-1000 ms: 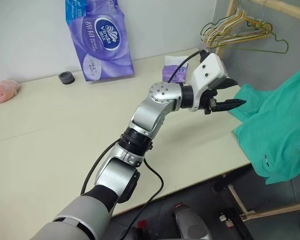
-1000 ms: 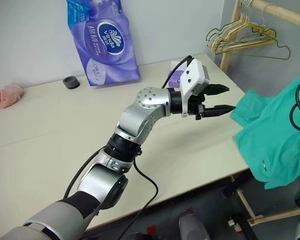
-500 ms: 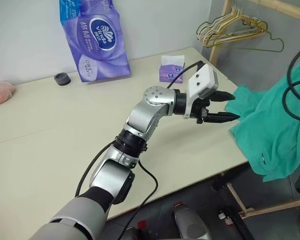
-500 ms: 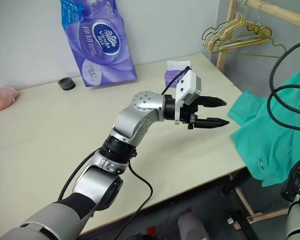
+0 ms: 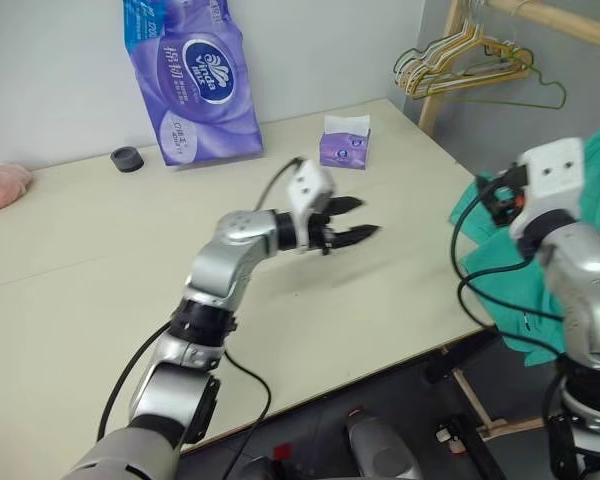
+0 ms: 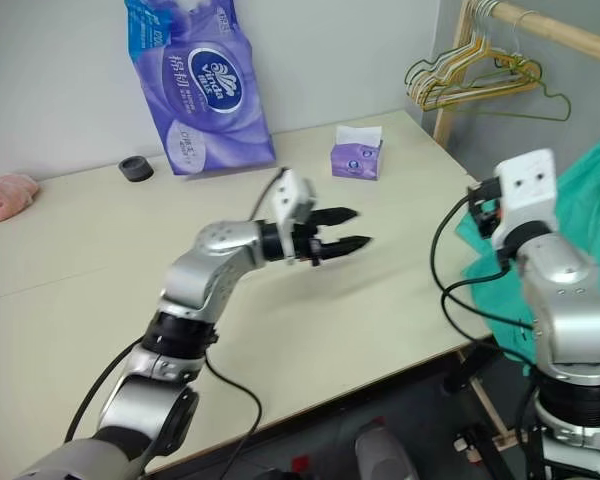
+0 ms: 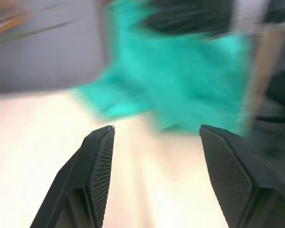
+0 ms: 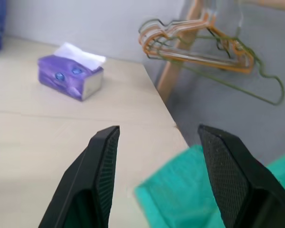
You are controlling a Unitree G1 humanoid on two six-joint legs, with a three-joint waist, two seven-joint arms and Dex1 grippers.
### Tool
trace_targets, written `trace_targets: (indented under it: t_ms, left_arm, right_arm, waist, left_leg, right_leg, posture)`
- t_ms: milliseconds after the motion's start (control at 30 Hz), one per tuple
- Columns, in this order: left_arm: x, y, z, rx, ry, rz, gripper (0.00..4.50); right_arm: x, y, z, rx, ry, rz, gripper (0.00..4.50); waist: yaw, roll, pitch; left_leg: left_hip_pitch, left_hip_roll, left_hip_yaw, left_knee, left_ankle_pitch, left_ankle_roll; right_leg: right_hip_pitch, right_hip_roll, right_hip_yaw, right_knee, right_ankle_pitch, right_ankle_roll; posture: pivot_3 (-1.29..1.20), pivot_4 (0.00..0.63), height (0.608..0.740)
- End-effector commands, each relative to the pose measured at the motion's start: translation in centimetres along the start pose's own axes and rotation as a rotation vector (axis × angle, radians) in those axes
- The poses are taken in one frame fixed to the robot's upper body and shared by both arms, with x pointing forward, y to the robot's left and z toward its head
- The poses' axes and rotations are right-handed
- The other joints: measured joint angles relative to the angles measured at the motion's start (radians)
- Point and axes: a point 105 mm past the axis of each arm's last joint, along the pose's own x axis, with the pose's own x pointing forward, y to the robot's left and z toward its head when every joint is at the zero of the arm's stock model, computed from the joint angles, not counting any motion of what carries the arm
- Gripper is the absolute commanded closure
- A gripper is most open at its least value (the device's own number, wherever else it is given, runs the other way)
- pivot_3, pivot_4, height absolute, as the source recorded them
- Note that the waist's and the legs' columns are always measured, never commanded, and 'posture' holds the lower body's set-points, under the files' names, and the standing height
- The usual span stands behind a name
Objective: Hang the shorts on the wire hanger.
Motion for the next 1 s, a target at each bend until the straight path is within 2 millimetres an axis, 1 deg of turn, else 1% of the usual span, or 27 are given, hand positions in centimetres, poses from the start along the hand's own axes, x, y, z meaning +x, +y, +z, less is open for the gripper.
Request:
trace_targets:
  t_ms: [33, 100, 167, 267, 333, 367, 433, 533, 600, 667, 733, 833, 1000]
  left_arm:
    - [-2.6, 2.8, -0.6, 0.052, -0.005, 0.220, 1.48]
    - [-4.1, 3.8, -1.8, 0.008, 0.005, 0.339, 1.48]
    - [-5.6, 4.6, -2.6, -0.012, -0.007, 0.454, 1.48]
    - [-7.3, 5.8, -3.4, -0.039, -0.008, 0.611, 1.48]
    - [-9.7, 7.1, -4.8, -0.073, 0.002, 0.773, 1.48]
    - [-10.6, 7.3, -5.5, -0.079, 0.011, 0.820, 1.48]
    - [-11.8, 7.5, -6.3, -0.080, 0.020, 0.877, 1.48]
    - [-12.9, 7.4, -7.5, -0.102, 0.037, 0.922, 1.48]
    - [-13.7, 7.3, -8.3, -0.123, 0.047, 0.947, 1.48]
    - [-14.2, 7.4, -8.7, -0.144, 0.046, 0.968, 1.48]
    - [-14.2, 7.5, -8.7, -0.151, 0.041, 0.969, 1.48]
    - [-14.0, 7.4, -8.7, -0.148, 0.038, 0.954, 1.48]
    - [-13.5, 7.2, -8.6, -0.162, 0.020, 0.927, 1.48]
  right_arm:
    - [0.9, 1.6, 0.9, -0.011, -0.118, 0.040, 1.72]
    - [1.6, 3.7, 0.4, 0.007, -0.147, 0.101, 1.72]
    - [2.2, 5.6, -0.4, 0.050, -0.153, 0.146, 1.72]
    - [2.8, 7.0, -1.5, 0.059, -0.154, 0.162, 1.72]
    - [3.0, 8.6, -2.8, 0.103, -0.143, 0.183, 1.72]
    - [3.0, 9.2, -3.4, 0.124, -0.138, 0.187, 1.72]
    - [3.0, 9.9, -4.5, 0.150, -0.127, 0.175, 1.72]
    - [2.9, 10.8, -5.3, 0.196, -0.130, 0.166, 1.72]
    - [2.6, 11.7, -5.8, 0.192, -0.132, 0.172, 1.72]
    - [2.4, 12.5, -6.1, 0.201, -0.127, 0.200, 1.72]
    - [2.2, 12.9, -6.2, 0.209, -0.128, 0.211, 1.72]
    - [2.1, 12.9, -6.7, 0.204, -0.118, 0.205, 1.72]
    - [1.8, 12.4, -7.6, 0.195, -0.098, 0.186, 1.72]
  waist:
    - [0.013, 0.000, -0.001]
    - [0.046, -0.001, -0.002]
    - [0.068, -0.006, -0.011]
    - [0.120, -0.010, -0.018]
    - [0.160, -0.011, -0.021]
    - [0.174, -0.012, -0.025]
    - [0.201, -0.015, -0.029]
    - [0.244, -0.018, -0.031]
    - [0.269, -0.018, -0.033]
    - [0.287, -0.021, -0.035]
    - [0.303, -0.023, -0.037]
    - [0.315, -0.023, -0.039]
    - [0.322, -0.025, -0.042]
  left_leg:
    - [0.000, 0.000, 0.000, 0.000, 0.000, 0.000]
    - [-0.001, -0.002, 0.000, 0.001, 0.000, 0.000]
    - [-0.001, -0.003, -0.001, 0.002, 0.000, -0.001]
    - [-0.001, -0.003, -0.003, 0.002, 0.001, -0.001]
    - [-0.001, -0.003, -0.003, 0.002, 0.001, -0.002]
    - [0.000, -0.003, -0.003, 0.001, 0.003, -0.005]
    - [0.000, -0.003, -0.004, 0.001, 0.003, -0.006]
    - [0.000, -0.003, -0.005, 0.001, 0.005, -0.009]
    - [0.000, -0.003, -0.005, 0.001, 0.007, -0.012]
    - [0.000, -0.003, -0.005, 0.001, 0.008, -0.013]
    - [0.001, -0.003, -0.006, 0.001, 0.009, -0.014]
    - [0.001, -0.003, -0.006, 0.001, 0.011, -0.017]
    - [0.001, -0.003, -0.006, 0.001, 0.011, -0.017]
  right_leg:
    - [0.000, 0.000, 0.000, 0.000, 0.000, 0.000]
    - [0.000, -0.003, -0.001, 0.001, 0.000, 0.000]
    - [0.000, -0.004, -0.002, 0.001, 0.000, 0.000]
    - [0.000, -0.004, -0.004, 0.001, 0.001, 0.000]
    - [0.000, -0.004, -0.004, 0.001, 0.002, 0.000]
    - [0.000, -0.004, -0.004, 0.001, 0.003, 0.001]
    - [0.000, -0.003, -0.005, 0.001, 0.004, -0.001]
    - [0.000, -0.003, -0.005, 0.001, 0.006, -0.001]
    - [0.000, -0.003, -0.006, 0.001, 0.008, -0.001]
    - [0.000, -0.003, -0.006, 0.001, 0.009, -0.001]
    - [0.000, -0.002, -0.007, 0.001, 0.011, -0.003]
    - [0.001, -0.001, -0.007, 0.000, 0.012, -0.003]
    - [0.001, 0.004, -0.007, 0.000, 0.013, -0.005]
  posture:
    - [-0.16, 0.043, 0.740]
    - [-0.14, 0.036, 0.740]
    - [-0.11, 0.033, 0.740]
    - [-0.05, 0.025, 0.740]
    - [-0.03, 0.023, 0.740]
    - [-0.01, 0.020, 0.740]
    - [0.00, 0.020, 0.740]
    - [0.02, 0.018, 0.740]
    - [0.02, 0.018, 0.740]
    - [0.03, 0.021, 0.740]
    - [0.04, 0.022, 0.740]
    - [0.04, 0.023, 0.740]
    - [0.04, 0.019, 0.740]
